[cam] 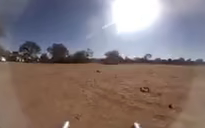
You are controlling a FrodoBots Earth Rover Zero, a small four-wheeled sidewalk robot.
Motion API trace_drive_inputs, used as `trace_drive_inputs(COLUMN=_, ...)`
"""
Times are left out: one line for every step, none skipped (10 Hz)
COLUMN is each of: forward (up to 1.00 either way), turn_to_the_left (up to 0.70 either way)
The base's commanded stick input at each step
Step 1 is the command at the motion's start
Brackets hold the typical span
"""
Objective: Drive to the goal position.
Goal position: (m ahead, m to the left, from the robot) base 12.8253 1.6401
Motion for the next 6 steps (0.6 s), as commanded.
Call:
trace_drive_inputs(forward=0.5, turn_to_the_left=0.0)
trace_drive_inputs(forward=0.5, turn_to_the_left=0.0)
trace_drive_inputs(forward=0.5, turn_to_the_left=0.0)
trace_drive_inputs(forward=0.5, turn_to_the_left=0.0)
trace_drive_inputs(forward=0.5, turn_to_the_left=0.0)
trace_drive_inputs(forward=0.5, turn_to_the_left=0.0)
